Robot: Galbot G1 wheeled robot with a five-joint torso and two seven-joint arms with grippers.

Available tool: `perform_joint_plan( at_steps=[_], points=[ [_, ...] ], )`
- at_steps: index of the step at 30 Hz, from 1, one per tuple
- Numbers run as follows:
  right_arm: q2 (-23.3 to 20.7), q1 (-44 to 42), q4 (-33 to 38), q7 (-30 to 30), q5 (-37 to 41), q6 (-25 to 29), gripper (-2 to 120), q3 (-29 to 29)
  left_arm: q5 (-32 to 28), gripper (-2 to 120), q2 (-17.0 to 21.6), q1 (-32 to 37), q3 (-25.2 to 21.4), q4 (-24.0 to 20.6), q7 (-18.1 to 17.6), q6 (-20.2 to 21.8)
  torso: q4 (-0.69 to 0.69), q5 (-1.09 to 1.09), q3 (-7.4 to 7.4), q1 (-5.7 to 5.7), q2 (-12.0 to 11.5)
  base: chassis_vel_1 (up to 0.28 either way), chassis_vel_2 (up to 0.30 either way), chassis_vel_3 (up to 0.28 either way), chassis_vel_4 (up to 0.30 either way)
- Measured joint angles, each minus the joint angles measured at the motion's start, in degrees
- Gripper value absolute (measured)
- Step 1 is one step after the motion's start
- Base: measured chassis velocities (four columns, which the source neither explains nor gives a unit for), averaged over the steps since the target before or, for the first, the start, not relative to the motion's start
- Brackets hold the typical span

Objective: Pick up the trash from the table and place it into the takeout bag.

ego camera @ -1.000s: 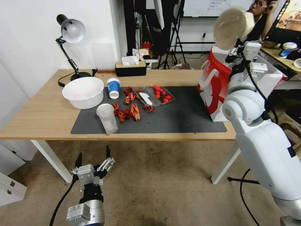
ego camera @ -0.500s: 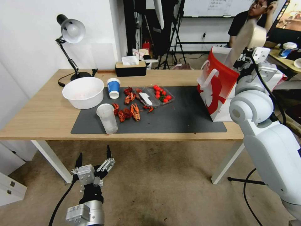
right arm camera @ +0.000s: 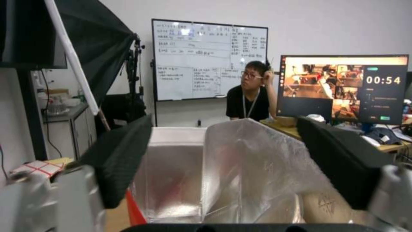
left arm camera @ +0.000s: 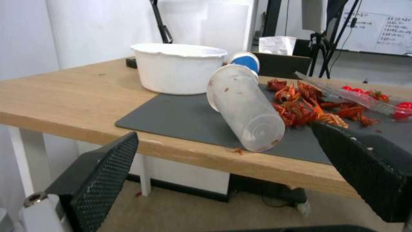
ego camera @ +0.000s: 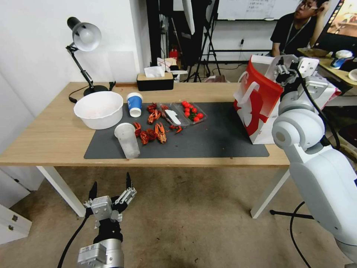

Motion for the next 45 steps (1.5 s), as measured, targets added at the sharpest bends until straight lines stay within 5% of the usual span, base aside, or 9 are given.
perform_joint_plan(
  at_steps=[5,29,45],
  points=[
    [0.1,-1.9,0.8,-3.3,-1.8,2.0,100,0.0,0.0,100,0.1,0.0,-0.1,0.0,0.1,-0.1,-0.01,0.0,0.0,0.0,0.0,0.0,0.0,0.0,0.0],
    [-3.3,-18.5,6.0,-33.3,-4.3,25.4,100,2.2,-0.7,100,0.4,-0.6,-0.3,0.6,0.8,-0.9,0.0,-0.01,0.0,0.0,0.0,0.0,0.0,0.0,0.0],
    [-0.2,-34.2,6.6,-34.9,-8.8,34.1,100,4.9,-1.7,100,0.9,-1.4,-0.3,1.3,1.0,-1.1,0.01,0.0,0.0,-0.01,0.0,0.0,0.0,0.0,0.0]
  ],
)
